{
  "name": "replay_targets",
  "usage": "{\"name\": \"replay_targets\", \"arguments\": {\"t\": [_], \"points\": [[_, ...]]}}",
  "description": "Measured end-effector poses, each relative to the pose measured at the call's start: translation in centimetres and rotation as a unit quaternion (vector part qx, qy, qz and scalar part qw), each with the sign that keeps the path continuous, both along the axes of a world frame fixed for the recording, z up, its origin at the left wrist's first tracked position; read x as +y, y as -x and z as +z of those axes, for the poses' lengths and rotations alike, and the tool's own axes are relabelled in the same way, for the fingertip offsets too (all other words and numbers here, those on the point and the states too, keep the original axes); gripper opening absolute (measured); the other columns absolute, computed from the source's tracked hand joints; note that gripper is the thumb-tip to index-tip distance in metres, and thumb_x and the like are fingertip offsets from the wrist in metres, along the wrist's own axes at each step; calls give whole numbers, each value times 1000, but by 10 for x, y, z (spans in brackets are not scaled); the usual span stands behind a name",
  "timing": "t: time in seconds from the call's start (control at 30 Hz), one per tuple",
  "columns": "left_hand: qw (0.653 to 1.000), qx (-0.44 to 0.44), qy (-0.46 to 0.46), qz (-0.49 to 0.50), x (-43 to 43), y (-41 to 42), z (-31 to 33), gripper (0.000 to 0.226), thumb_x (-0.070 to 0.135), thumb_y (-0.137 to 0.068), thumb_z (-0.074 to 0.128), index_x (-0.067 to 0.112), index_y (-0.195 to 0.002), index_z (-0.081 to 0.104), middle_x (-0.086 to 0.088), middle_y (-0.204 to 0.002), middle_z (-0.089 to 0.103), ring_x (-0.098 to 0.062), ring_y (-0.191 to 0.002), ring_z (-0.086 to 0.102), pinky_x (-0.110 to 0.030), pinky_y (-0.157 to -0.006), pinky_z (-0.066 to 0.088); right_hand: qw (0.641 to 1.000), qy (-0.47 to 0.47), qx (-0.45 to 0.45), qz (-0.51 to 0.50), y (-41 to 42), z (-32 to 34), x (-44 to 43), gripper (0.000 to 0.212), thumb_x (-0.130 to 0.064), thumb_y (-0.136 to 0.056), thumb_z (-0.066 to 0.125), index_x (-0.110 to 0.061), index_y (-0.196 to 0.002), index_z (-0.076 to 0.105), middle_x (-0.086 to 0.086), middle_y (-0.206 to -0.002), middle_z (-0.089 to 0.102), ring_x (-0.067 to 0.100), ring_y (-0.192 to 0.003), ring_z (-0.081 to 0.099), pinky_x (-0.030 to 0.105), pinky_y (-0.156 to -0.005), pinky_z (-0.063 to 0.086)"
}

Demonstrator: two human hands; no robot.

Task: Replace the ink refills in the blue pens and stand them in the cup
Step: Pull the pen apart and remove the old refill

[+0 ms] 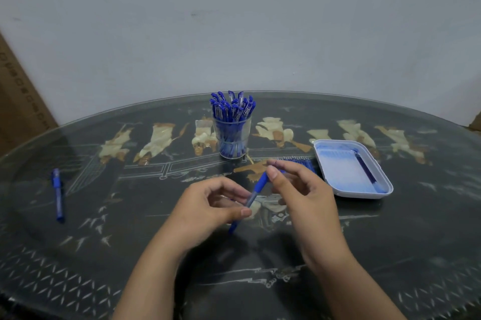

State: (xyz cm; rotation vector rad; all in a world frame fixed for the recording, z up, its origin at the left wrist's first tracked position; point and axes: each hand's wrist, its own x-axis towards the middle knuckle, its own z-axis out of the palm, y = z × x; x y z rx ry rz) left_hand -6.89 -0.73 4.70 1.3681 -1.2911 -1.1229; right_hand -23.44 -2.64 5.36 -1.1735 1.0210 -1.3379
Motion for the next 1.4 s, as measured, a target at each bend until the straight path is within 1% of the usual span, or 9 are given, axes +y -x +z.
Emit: {"name": "replay_targets", "arguments": {"t": [0.13,0.27,0.37,0.47,0.67,0.87,1.1,1.3,1.4], "points": [[999,-32,6,-6,1,-3,2,26,-8,-66,81,12,-81,73,-6,-76,74,-11,-69,68,-23,-68,56,1000,-5,-21,5,5,3,-2,12,-16,-82,71,-13,-94,75,-2,-86,75,2,-78,66,15,-69,49],[998,-56,20,-4,1,-8,1,27,-8,-67,80,14,-80,74,-1,-78,75,-10,-69,67,-19,-66,53,997,-11,-76,-11,11,6,-5,25,-25,-78,67,-11,-99,71,6,-89,75,13,-85,69,26,-77,57],[998,-62,27,-5,1,-10,0,27,-7,-68,80,15,-81,74,1,-81,75,-10,-71,67,-18,-68,53,998,-3,-65,3,11,8,-4,25,-13,-79,70,-11,-104,68,11,-90,75,22,-91,71,32,-85,58],[997,-68,34,-9,0,-10,-1,26,-6,-70,79,16,-84,74,-1,-85,75,-12,-76,69,-20,-73,54,997,11,-74,-12,6,8,-3,26,3,-82,69,-9,-105,66,15,-86,73,23,-89,72,32,-84,59],[995,-88,33,-18,1,-10,0,24,-4,-74,77,16,-87,75,2,-87,75,-12,-78,69,-19,-75,54,980,62,-169,-85,9,13,-2,26,4,-78,69,-10,-98,60,15,-82,72,28,-83,72,34,-76,60],[996,-84,27,-18,2,-8,0,23,-2,-74,78,17,-87,75,1,-86,75,-12,-78,69,-21,-76,55,977,77,-178,-88,5,14,0,24,2,-75,70,-8,-95,63,14,-82,71,24,-82,71,28,-71,59],[996,-81,26,-14,-1,-9,-1,24,1,-74,78,22,-85,76,0,-85,75,-16,-81,69,-25,-79,56,977,91,-165,-96,4,12,-3,29,9,-77,69,-8,-100,63,13,-88,71,23,-86,70,30,-75,59],[994,-101,34,-12,2,-10,-1,24,1,-74,79,22,-85,76,4,-85,75,-10,-78,67,-20,-76,54,945,117,-235,-193,39,34,-13,29,6,-83,65,-11,-106,62,2,-84,72,15,-81,69,30,-84,57],[993,-84,68,50,1,-11,-3,24,0,-73,79,22,-84,76,4,-83,75,-9,-76,68,-15,-72,52,938,110,-232,-234,61,37,-20,28,1,-86,66,-15,-110,64,-1,-84,72,12,-81,68,29,-86,56]]}}
